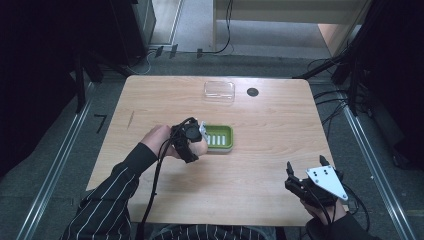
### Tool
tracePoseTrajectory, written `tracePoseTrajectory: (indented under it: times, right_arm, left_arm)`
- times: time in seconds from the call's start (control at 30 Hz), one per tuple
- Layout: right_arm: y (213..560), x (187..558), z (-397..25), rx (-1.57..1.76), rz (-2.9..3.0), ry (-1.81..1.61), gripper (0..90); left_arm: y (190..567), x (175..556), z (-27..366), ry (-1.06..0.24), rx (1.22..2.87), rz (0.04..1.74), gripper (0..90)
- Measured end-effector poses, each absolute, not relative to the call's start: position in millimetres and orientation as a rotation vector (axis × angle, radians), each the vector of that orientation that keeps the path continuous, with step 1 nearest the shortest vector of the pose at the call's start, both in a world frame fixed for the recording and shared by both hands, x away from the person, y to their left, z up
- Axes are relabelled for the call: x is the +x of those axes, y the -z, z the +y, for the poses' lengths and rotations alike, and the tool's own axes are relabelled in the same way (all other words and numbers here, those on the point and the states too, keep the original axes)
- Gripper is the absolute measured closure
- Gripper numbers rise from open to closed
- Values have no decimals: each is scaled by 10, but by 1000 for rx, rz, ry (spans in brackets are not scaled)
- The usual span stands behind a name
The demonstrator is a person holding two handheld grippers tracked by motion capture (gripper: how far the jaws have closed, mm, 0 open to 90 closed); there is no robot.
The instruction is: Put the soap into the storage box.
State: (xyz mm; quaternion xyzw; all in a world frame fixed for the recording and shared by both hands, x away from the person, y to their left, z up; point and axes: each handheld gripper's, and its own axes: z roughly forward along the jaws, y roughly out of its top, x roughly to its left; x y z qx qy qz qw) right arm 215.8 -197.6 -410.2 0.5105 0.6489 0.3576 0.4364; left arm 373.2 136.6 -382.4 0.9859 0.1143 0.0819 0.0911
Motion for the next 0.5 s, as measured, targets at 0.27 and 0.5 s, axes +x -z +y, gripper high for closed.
tracePoseTrajectory:
  times: [0.27,0.5]
  right_arm:
    - [4102,2160,-1976,1266,1617,-887,136]
    - [4103,2163,-1981,1269,1617,-887,136]
  left_arm:
    - [3831,3808,1354,-253,2924,329,335]
    - [3768,3821,1341,-277,2903,334,336]
